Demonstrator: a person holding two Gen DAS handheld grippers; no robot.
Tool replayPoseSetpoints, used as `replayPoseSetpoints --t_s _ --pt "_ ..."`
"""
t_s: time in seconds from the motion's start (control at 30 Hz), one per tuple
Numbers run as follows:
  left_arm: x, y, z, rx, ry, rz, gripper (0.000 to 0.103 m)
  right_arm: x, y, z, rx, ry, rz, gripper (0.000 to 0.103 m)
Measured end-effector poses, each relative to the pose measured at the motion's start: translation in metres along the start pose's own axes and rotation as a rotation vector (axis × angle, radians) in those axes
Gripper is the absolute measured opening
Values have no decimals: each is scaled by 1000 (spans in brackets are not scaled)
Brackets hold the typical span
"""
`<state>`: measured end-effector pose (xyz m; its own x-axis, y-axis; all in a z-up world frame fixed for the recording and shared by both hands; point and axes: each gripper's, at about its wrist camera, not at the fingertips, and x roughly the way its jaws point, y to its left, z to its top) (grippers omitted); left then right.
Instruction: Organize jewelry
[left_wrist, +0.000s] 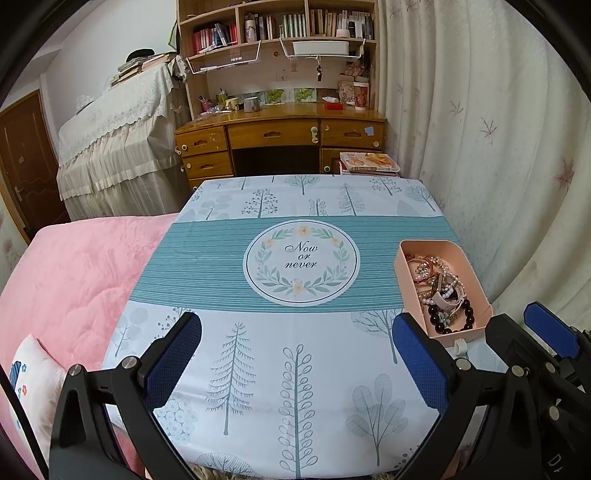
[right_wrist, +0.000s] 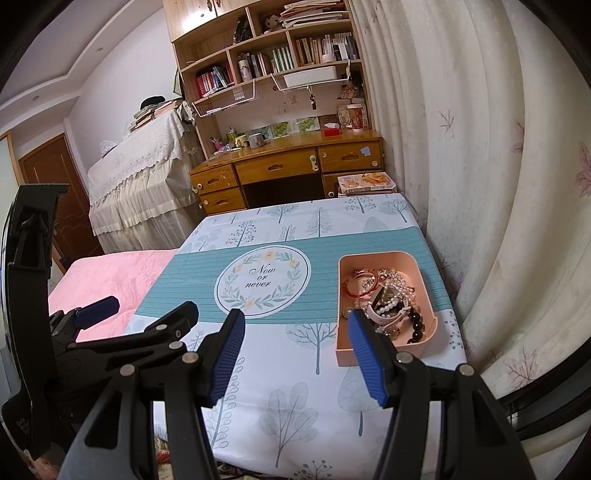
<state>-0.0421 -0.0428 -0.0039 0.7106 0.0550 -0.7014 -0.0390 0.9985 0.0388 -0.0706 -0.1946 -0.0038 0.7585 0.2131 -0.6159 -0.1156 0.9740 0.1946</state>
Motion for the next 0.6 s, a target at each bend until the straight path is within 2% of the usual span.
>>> replayPoseSetpoints --t_s 0.6 --pt "2 4 -5 2 18 -7 102 0 0 1 0 2 0 59"
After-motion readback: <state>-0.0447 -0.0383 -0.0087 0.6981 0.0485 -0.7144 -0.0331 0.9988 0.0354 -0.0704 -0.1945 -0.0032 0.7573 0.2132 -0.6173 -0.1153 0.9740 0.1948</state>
